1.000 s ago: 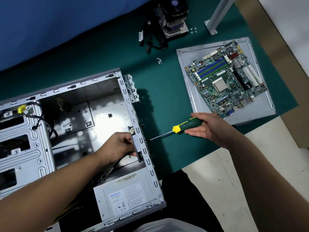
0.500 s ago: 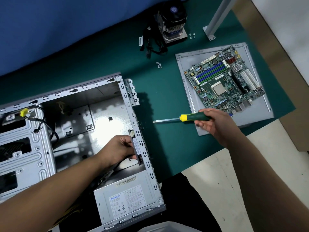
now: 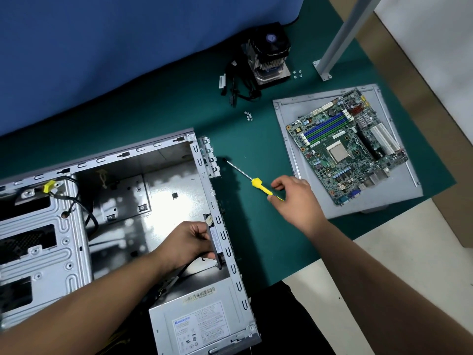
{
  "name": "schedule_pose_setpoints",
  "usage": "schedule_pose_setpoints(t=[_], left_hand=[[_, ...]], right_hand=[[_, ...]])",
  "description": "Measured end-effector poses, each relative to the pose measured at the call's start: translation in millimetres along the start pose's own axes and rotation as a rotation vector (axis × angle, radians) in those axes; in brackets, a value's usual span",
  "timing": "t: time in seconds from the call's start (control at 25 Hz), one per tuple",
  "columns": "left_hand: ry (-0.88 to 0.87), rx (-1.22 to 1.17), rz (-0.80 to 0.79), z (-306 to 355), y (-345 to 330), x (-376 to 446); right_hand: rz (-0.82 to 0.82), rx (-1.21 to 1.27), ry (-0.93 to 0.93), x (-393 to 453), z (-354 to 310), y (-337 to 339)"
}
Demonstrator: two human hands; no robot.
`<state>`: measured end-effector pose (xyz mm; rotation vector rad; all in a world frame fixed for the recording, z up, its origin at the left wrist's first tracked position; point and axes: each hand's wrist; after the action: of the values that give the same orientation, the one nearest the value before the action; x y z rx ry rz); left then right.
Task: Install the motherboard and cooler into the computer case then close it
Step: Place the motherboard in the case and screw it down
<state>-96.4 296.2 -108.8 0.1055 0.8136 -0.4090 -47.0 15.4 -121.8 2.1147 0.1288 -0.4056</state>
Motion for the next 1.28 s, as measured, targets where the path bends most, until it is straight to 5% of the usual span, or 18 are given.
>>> schedule_pose_setpoints(t=[0.4, 0.72, 0.92, 1.08, 1.28], left_hand=[[-0.035, -0.026, -0.055, -17.3, 5.9, 14.0], [-0.01, 0.16, -0.008, -26.7, 14.6, 25.8], [0.001, 0.129, -0.009, -22.8, 13.4, 24.2], [-0.011, 0.047, -0.019, -12.6, 6.9, 14.1], [0.002, 0.035, 0.0, 6.4, -0.6, 0.1]], right_hand=[[0.27, 0.193, 0.018, 160.5, -53.1, 13.6], [0.323, 0.203, 0.038, 183.6, -48.5, -10.1], [0.331, 0.15, -0.01, 181.2, -58.9, -8.1], [0.334, 0.361, 0.006, 132.6, -67.4, 1.2], [0.066, 0.625, 0.018, 14.7, -45.7, -22.2]])
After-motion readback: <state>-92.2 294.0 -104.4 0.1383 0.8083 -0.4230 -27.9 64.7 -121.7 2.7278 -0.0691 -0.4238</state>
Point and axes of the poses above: each hand's wrist, its own x-axis towards the middle knuckle, its own y-axis out of the back of the hand, z = x × y
